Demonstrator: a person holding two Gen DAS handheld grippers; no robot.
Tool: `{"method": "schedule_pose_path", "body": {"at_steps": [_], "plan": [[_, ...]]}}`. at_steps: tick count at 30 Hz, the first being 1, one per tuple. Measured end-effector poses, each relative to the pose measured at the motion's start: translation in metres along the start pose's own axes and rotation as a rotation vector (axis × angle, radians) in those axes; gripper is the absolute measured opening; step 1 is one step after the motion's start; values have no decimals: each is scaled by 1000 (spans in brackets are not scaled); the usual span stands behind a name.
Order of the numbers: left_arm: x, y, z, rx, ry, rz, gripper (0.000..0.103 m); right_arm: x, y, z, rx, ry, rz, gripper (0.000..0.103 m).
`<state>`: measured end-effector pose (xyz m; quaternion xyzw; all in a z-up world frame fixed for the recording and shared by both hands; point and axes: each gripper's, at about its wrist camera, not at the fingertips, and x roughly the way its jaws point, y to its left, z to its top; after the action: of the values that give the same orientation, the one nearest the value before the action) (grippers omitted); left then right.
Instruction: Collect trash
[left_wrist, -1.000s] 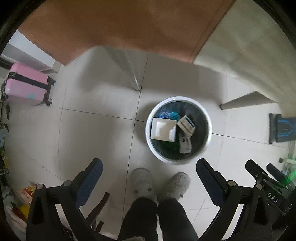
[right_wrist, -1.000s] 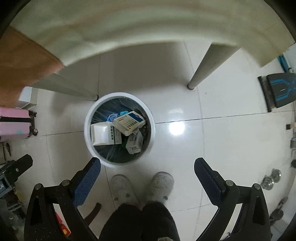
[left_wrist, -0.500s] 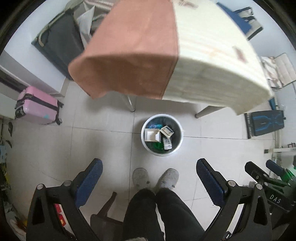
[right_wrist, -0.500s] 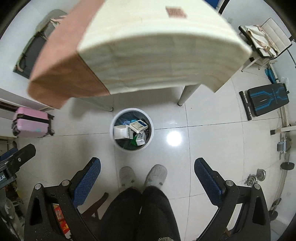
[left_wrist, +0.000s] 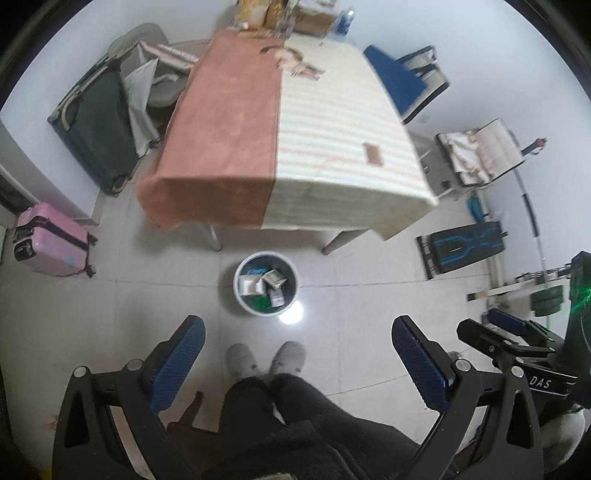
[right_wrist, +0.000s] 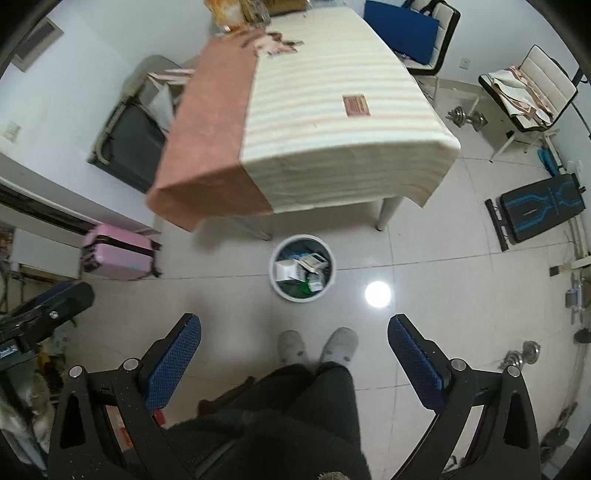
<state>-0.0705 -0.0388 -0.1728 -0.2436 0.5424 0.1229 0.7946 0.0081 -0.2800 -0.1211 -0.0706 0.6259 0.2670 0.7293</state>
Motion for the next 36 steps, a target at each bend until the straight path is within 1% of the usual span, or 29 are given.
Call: {"method": "schedule_pose_path", "body": {"at_steps": [3,6,9,12,19,36], "plan": [[-24,-4,1,1,-32,-29,103,-34,9,-2,-16,-38,29,103],[-39,-6,0,-11,-43,-71,103,-64,14,-2,-36,-67,62,103],[-50,-9,-2,-19,-51,-91,103,-86,19,-2,-49,-87,80,103],[-59,-12,-3,-19,-60,-99,103,-99,23,-2,-55,-95,94,103],[-75,-24,-8,-22,-60,-117,103,-108,29,1,-73,-78,114,103],[-83,-31,-13,-20,-62,-113,103,-109,36,6,-97,-56,124,103]]}}
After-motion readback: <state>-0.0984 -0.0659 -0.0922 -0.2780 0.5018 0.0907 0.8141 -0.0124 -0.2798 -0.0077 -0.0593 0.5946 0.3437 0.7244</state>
